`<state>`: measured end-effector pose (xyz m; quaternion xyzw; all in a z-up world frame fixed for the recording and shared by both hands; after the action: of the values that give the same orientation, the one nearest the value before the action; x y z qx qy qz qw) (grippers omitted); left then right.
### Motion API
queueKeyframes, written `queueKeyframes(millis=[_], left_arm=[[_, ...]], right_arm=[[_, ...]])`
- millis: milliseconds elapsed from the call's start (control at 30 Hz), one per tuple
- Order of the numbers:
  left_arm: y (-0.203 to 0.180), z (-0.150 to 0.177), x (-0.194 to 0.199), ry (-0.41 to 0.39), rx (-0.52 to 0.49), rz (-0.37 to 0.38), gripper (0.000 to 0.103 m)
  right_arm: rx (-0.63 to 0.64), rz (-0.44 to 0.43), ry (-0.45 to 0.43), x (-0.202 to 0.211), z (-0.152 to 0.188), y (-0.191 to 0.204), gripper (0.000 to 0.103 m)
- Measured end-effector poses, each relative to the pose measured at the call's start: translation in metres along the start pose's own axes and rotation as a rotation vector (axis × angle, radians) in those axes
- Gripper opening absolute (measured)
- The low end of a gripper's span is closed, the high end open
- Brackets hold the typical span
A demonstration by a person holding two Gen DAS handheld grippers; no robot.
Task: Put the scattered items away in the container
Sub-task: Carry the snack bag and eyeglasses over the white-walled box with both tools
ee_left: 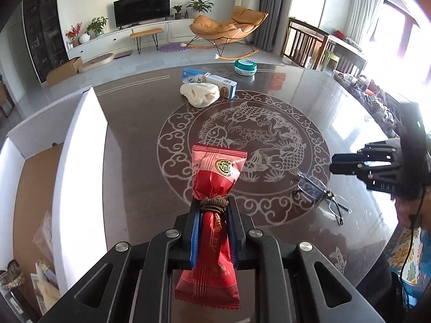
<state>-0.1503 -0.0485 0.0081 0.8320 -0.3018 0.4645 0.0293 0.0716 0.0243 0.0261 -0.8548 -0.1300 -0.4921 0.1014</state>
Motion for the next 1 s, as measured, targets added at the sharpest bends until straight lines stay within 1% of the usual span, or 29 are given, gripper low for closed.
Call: queueKeyframes(millis=[33,67,100,167,267,300,367,400,467,500,533,567,600,667,700,833,1000], left_arm=[[0.000,0.002,0.001,-0.001,-0.002,-0.002,0.017],[0.000,0.003,0.002,-0.003,-0.004,-0.003,0.017],[0.000,0.005,0.002,-0.005,-0.004,-0.002,0.017],[-0.001,0.008,0.000,-0.006,0.001,0.007,0.017],[-0.003,0.012,-0.004,-0.004,0.009,0.019,0.017],[-0.004,0.013,-0.006,-0.003,0.011,0.024,0.017],[-0.007,0.016,-0.007,-0.003,0.010,0.029,0.017],[-0.008,0.017,-0.006,-0.004,0.009,0.031,0.017],[-0.010,0.020,-0.004,-0.004,0.007,0.032,0.017],[-0.011,0.022,-0.003,-0.004,0.006,0.032,0.017],[-0.011,0.023,-0.001,-0.004,0.005,0.031,0.017],[-0.010,0.025,0.000,-0.005,0.006,0.030,0.017],[-0.008,0.026,0.002,-0.005,0.009,0.030,0.017],[-0.005,0.028,0.005,-0.009,0.021,0.033,0.017],[-0.003,0.028,0.006,-0.013,0.028,0.036,0.017],[0.004,0.024,0.018,-0.041,0.054,0.057,0.017],[0.021,0.014,0.048,-0.083,0.075,0.060,0.017]], right_arm=[[-0.010,-0.020,0.010,0.000,0.000,-0.003,0.026],[-0.016,-0.023,0.016,0.001,0.000,-0.006,0.049],[-0.013,-0.020,0.017,0.002,-0.002,-0.009,0.066],[0.020,-0.013,0.030,0.003,-0.001,-0.007,0.066],[0.107,0.006,0.105,-0.007,0.009,0.008,0.066],[0.141,0.026,0.133,-0.012,0.014,0.013,0.066],[0.204,0.093,0.178,-0.027,0.024,0.020,0.066],[0.226,0.127,0.197,-0.034,0.029,0.021,0.066],[0.240,0.161,0.222,-0.048,0.037,0.020,0.066],[0.240,0.168,0.231,-0.053,0.041,0.019,0.063],[0.240,0.170,0.238,-0.056,0.043,0.018,0.058],[0.233,0.155,0.239,-0.057,0.045,0.018,0.037],[0.226,0.151,0.241,-0.057,0.046,0.017,0.021],[0.254,0.197,0.243,-0.055,0.048,0.015,0.016],[0.263,0.199,0.240,-0.054,0.048,0.016,0.015],[0.253,0.201,0.203,-0.037,0.039,0.019,0.015],[0.252,0.173,0.137,-0.007,0.008,0.040,0.015]])
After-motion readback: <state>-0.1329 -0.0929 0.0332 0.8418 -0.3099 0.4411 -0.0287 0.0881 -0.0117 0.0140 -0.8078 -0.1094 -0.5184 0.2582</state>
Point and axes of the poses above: each gripper's, at about its wrist camera, not at the fingertips, and x roughly against the way its jaws point, y to its left, z to its underside, the point moved 9 cm from there along -x, roughly the way its jaws point, and after that the axes turned 12 degrees about z, right-handed, at the moved point
